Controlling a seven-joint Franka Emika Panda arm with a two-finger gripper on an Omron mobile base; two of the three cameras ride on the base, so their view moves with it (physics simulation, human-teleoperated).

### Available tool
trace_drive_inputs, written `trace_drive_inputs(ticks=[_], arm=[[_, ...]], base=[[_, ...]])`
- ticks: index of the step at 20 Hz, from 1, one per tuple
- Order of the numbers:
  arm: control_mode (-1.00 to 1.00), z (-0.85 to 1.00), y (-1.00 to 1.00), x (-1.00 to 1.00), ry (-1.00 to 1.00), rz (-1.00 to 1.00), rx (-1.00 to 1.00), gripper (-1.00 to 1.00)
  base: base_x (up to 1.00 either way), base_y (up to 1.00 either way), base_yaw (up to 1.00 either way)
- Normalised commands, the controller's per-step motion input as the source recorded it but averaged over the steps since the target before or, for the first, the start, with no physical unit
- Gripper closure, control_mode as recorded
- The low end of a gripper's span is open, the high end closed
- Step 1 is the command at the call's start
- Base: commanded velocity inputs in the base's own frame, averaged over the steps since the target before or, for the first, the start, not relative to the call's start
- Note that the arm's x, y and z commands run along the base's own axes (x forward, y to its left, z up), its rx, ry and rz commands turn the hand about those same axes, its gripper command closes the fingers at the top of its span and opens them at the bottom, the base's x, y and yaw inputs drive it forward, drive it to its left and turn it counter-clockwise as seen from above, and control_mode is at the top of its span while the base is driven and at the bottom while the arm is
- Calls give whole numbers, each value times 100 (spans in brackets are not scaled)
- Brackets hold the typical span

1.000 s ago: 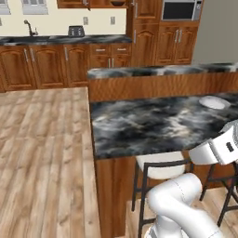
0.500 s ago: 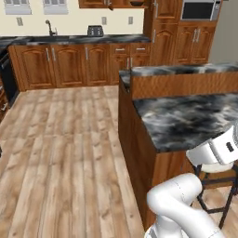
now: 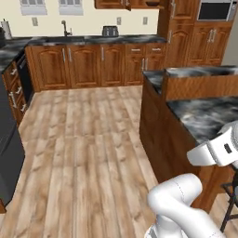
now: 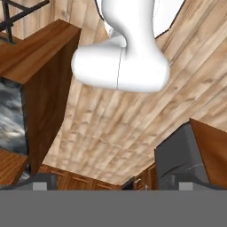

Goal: Move the bowls from the cabinet to the plates on the dining table.

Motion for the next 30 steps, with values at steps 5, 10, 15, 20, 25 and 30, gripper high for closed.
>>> trace_drive_inputs(ticks=[5, 10, 15, 20, 25, 30], arm=[[100, 0, 0, 0, 0, 0, 0, -100], [100, 0, 0, 0, 0, 0, 0, -100], [100, 0, 0, 0, 0, 0, 0, -100], [100, 0, 0, 0, 0, 0, 0, -100], [100, 0, 0, 0, 0, 0, 0, -100], [100, 0, 0, 0, 0, 0, 0, -100]], base=[[100, 3, 0], [100, 0, 0], [100, 0, 0], [100, 0, 0], [100, 0, 0], [100, 0, 0]])
